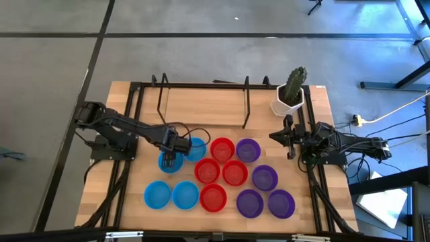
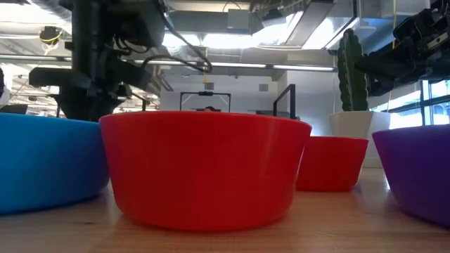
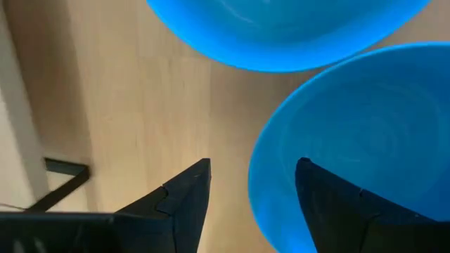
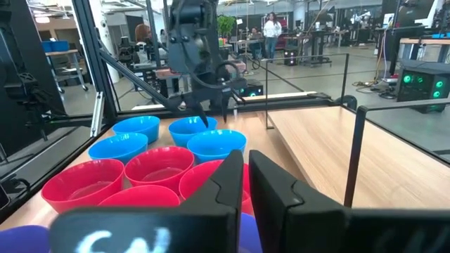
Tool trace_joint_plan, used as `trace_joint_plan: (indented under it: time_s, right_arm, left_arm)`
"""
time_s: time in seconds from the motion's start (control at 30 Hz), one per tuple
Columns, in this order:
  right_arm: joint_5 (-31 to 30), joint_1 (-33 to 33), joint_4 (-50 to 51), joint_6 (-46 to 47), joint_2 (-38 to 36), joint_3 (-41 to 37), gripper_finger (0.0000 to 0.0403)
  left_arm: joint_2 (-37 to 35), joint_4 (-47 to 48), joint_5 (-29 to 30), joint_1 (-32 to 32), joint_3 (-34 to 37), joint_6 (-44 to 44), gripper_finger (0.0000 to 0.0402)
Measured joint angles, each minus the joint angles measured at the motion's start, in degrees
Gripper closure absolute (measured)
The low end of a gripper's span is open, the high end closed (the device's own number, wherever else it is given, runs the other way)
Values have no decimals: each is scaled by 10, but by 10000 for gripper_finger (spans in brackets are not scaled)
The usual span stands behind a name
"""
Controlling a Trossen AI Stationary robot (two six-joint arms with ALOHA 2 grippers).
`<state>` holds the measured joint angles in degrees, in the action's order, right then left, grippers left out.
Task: Pick & Place Mini bowls
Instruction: Put the blue bowl on the shelf
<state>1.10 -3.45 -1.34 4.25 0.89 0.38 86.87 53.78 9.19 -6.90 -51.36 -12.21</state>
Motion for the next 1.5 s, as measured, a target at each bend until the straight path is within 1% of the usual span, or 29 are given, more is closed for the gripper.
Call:
trace_joint_plan:
  time_s: [0.1, 0.3, 0.37, 0.43, 0.5, 0.6, 0.7, 0.73, 0.87, 0.97, 1.03, 1.1, 1.2, 1.33, 1.43, 1.5]
  right_arm:
    - [0, 0, 0, 0, 0, 0, 375]
    - [0, 0, 0, 0, 0, 0, 375]
    - [0, 0, 0, 0, 0, 0, 375]
    - [0, 0, 0, 0, 0, 0, 375]
    - [0, 0, 0, 0, 0, 0, 375]
    - [0, 0, 0, 0, 0, 0, 375]
    - [0, 0, 0, 0, 0, 0, 375]
    - [0, 0, 0, 0, 0, 0, 375]
    - [0, 0, 0, 0, 0, 0, 375]
    - [0, 0, 1, 0, 0, 0, 375]
    - [0, 0, 2, 0, 0, 0, 375]
    - [0, 0, 2, 0, 0, 0, 375]
    - [0, 0, 2, -1, 0, 0, 375]
    - [0, 0, 2, -1, 0, 0, 375]
    - [0, 0, 2, 0, 0, 0, 375]
    - [0, 0, 2, 0, 0, 0, 375]
  left_arm:
    - [0, -6, -13, 8, 12, 3, 203]
    - [0, -23, -15, 8, 30, 10, 205]
    - [0, -31, -16, 8, 36, 13, 213]
    - [0, -31, -16, 8, 41, 15, 229]
    - [0, -30, -16, 8, 42, 15, 255]
    - [0, -31, -16, 8, 42, 15, 307]
    - [0, -31, -17, 8, 42, 16, 370]
    - [-2, -31, -21, 8, 41, 19, 383]
    - [-7, -22, -24, 8, 41, 29, 391]
    - [-21, 7, -23, 8, 28, 30, 397]
    - [-45, 33, -13, 8, 13, 31, 397]
    - [-80, 39, -7, 6, 4, 35, 399]
    - [-157, 15, 1, -3, 3, 35, 398]
    - [-273, -79, 10, -16, 37, 15, 399]
    - [-356, -167, 8, -27, 93, 8, 399]
    - [-407, -221, 17, -37, 139, -3, 399]
